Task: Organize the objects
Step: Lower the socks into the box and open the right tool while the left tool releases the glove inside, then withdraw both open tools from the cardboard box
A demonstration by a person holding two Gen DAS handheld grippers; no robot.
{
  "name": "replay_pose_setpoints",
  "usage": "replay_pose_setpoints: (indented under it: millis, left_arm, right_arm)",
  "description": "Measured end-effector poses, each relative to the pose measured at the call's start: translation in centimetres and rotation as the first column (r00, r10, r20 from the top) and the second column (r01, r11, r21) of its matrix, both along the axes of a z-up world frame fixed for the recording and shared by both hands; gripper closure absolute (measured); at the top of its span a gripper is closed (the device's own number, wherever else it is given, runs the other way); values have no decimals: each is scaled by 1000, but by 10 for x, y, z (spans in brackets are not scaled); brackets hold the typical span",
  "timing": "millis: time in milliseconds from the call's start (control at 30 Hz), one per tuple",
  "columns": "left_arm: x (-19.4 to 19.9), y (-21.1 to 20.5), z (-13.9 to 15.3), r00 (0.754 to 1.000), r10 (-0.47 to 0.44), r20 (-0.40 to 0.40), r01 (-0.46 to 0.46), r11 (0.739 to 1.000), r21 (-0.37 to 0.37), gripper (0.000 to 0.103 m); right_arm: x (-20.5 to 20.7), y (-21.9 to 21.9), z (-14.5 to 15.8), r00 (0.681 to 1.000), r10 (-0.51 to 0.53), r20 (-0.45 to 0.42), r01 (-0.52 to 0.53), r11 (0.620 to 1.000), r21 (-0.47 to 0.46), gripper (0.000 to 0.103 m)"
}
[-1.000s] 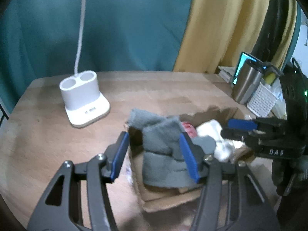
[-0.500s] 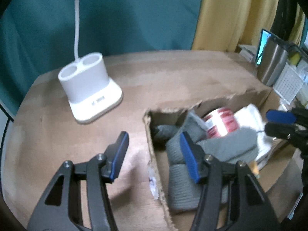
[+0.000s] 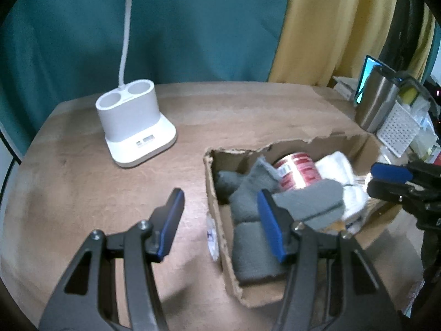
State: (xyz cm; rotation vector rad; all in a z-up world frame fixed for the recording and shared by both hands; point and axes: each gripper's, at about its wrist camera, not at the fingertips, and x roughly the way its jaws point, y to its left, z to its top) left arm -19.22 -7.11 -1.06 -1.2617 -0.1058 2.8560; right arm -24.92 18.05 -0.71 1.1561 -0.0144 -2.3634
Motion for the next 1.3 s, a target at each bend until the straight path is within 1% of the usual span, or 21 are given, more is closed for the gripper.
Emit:
replay_pose_setpoints:
  millis: [133, 333, 500, 533, 567, 600, 633, 833, 1100, 1300]
  left_arm:
    - [11, -1, 4, 1000, -2, -12, 3, 1000, 29, 46]
    - [29, 0, 7, 1000, 2, -29, -1, 999, 45, 46]
    - [44, 2, 13, 998, -3, -57, 6, 998, 58, 46]
    - [47, 2, 15, 998, -6, -64, 10, 998, 64, 45]
    - [49, 2, 15, 998, -7, -65, 12, 998, 67, 40]
    - [51, 3, 16, 998, -8, -69, 13, 997, 75, 29]
    - [53, 3, 16, 997, -8, -72, 14, 997, 82, 27]
    - [65, 9, 14, 998, -12, -59, 18, 995, 97, 27]
    - [78, 26, 8, 998, -44, -43, 48, 993, 105, 27]
    - [83, 43, 1, 997, -65, -39, 68, 993, 98, 27]
  right_arm:
    - [12, -1, 5, 1000, -3, -10, 3, 1000, 7, 56]
    - [29, -2, 12, 1000, -8, -25, 8, 1000, 15, 56]
    - [41, -1, 15, 999, -20, -34, 21, 1000, 22, 53]
    - [44, 0, 15, 999, -24, -38, 25, 999, 23, 50]
    - [47, 0, 16, 999, -28, -40, 29, 999, 24, 46]
    - [49, 1, 17, 999, -32, -42, 33, 999, 25, 45]
    - [51, 2, 18, 998, -37, -45, 38, 999, 27, 45]
    - [65, 7, 18, 997, -52, -52, 53, 998, 31, 45]
    - [78, 17, 13, 997, -64, -44, 65, 997, 28, 45]
    - [85, 27, 10, 996, -74, -39, 75, 997, 23, 45]
